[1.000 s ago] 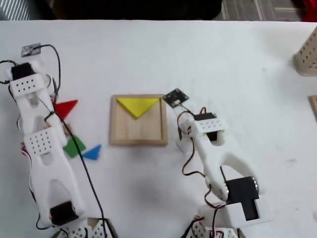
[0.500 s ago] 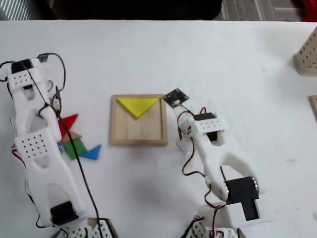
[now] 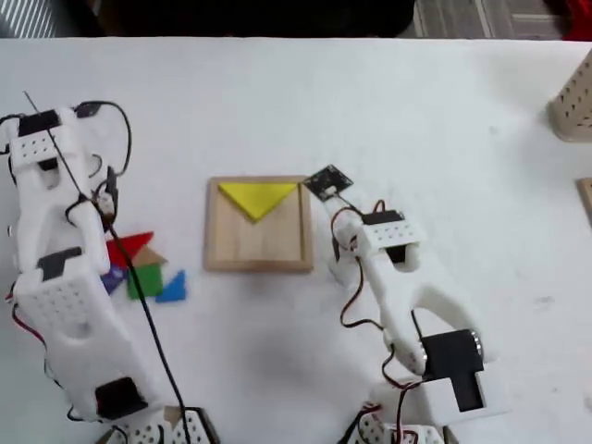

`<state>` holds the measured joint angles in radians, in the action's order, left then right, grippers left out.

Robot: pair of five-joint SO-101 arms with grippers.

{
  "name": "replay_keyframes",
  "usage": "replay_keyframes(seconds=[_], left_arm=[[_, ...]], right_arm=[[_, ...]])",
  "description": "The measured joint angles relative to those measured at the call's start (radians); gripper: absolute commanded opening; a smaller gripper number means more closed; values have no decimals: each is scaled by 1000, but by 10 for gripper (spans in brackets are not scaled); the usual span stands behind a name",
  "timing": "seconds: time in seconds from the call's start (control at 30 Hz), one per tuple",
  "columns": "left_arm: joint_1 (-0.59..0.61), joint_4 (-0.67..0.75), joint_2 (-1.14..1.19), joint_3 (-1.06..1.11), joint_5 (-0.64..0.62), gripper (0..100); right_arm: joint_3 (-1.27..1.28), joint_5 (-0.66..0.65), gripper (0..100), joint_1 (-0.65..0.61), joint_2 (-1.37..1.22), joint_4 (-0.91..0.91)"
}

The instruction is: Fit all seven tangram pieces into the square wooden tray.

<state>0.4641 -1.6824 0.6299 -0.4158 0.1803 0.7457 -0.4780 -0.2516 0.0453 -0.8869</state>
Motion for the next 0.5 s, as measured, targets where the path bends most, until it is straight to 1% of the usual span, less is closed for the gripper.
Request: replay_keyframes(seconds=[0.17,0.3,0.4,0.5], left_arm=[[0,227,-199,362,14,20],[-2,434,-301,634,77,20],[-8,522,-351,724,101,20],[-15,549,-364,744,115,20]], right_arm=[[0,0,19,0,0,0],[0,0,19,0,0,0],[0,0,19,0,0,0],[0,0,19,0,0,0]])
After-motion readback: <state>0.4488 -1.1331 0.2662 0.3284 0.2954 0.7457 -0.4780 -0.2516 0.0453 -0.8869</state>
